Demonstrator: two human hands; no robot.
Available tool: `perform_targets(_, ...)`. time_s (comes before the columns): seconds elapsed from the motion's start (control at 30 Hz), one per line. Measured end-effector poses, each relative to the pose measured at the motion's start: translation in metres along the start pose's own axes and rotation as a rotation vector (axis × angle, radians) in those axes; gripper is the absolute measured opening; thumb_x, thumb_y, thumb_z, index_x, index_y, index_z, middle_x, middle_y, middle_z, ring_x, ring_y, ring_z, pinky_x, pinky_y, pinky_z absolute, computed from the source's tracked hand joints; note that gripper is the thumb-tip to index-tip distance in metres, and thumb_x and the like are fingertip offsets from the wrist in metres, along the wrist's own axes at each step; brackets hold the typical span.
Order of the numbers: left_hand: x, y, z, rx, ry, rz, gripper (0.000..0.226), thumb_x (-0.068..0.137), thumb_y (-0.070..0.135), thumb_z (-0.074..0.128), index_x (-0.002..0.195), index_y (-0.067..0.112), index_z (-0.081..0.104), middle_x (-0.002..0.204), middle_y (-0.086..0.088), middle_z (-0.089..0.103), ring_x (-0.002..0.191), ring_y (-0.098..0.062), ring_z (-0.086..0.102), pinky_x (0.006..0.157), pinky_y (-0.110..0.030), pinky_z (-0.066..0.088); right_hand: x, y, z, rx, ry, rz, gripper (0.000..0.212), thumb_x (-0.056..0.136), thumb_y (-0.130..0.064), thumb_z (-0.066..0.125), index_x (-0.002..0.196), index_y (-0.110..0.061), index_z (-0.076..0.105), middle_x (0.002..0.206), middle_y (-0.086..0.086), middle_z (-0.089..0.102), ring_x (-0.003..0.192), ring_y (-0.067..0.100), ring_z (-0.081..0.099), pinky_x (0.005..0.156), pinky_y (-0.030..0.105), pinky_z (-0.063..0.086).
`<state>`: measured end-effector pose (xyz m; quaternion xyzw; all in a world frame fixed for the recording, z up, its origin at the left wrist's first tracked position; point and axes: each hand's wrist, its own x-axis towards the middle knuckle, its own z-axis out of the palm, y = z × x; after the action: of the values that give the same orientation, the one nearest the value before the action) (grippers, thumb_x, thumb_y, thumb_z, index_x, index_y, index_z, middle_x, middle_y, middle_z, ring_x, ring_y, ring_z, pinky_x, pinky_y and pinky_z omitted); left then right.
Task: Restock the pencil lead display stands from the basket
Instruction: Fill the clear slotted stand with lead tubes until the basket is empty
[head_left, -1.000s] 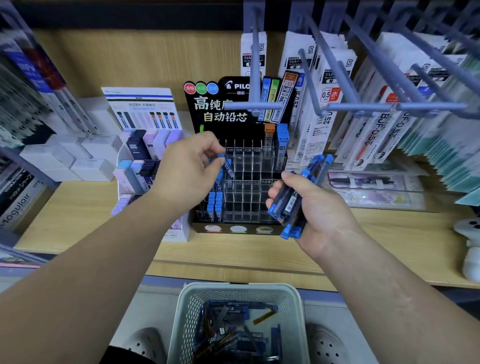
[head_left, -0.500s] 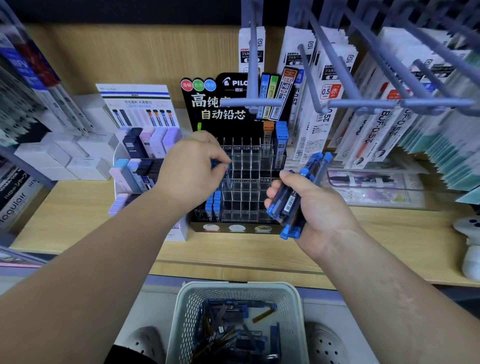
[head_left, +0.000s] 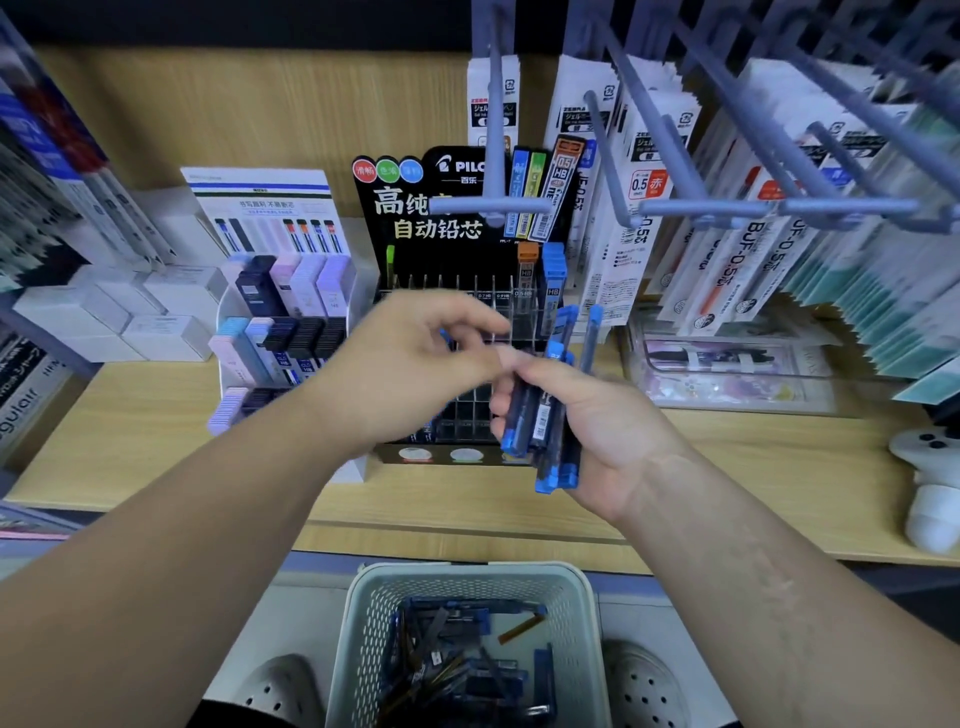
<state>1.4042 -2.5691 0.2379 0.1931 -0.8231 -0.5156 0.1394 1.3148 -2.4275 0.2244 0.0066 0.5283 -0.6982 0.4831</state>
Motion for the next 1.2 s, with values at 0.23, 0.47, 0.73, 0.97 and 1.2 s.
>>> perform_targets(0.23,-0.011,-0.004,0.008,-0.045,-0.111,-0.172,0.049,0.068,0.028,0.091,0.107,0.026,0.062,0.080,-0.006,0.068,0.056,-0.017,0.059,0.055,-0.036,0.048,0.006,0.001,-0.001,0.141,0.127,-0.068,0.020,0.090,-0.016,0.074,0.104,-0.003,0.069,0.080,0.012,0.075,0.069,0.021,0.074,0.057,0.031,0.059)
perform_targets(0.47,-0.018,0.004,0.023,-0.171,-0.104,-0.403,0.013,0.089,0.014,0.069,0.087,0.002,0.068,0.073,-0.018,0.072,0.063,-0.029,0.072,0.057,-0.035,0.057,0.006,0.001,0.001,0.191,0.119,-0.116,0.034,0.094,-0.015,0.070,0.120,0.005,0.064,0.087,0.015,0.071,0.072,0.023,0.072,0.061,0.033,0.061)
perform_targets(0.73,-0.017,0.007,0.034,-0.171,0.035,-0.372,0.017,0.093,0.009,0.059,0.080,0.006,0.070,0.071,-0.014,0.073,0.065,-0.029,0.074,0.059,-0.037,0.058,0.007,-0.003,-0.007,0.026,0.204,-0.144,0.030,0.095,-0.022,0.069,0.117,-0.002,0.066,0.090,0.017,0.077,0.069,0.024,0.072,0.059,0.034,0.061)
perform_targets(0.97,-0.018,0.012,0.037,-0.359,0.121,-0.139,0.025,0.084,-0.003,0.074,0.105,0.009,0.068,0.074,-0.003,0.075,0.070,-0.019,0.073,0.066,-0.028,0.059,0.005,-0.008,-0.014,0.086,0.226,-0.109,0.010,0.095,-0.020,0.069,0.094,-0.011,0.068,0.064,0.003,0.071,0.055,0.015,0.069,0.054,0.028,0.058)
perform_targets(1.2,-0.010,-0.004,0.035,0.161,0.124,0.413,0.017,0.081,0.007,0.080,0.093,0.020,0.079,0.083,0.007,0.071,0.074,-0.009,0.068,0.066,-0.026,0.056,0.001,-0.012,-0.026,0.079,0.174,0.001,0.019,0.097,-0.022,0.066,0.091,-0.004,0.069,0.060,0.009,0.062,0.048,0.018,0.058,0.047,0.028,0.050)
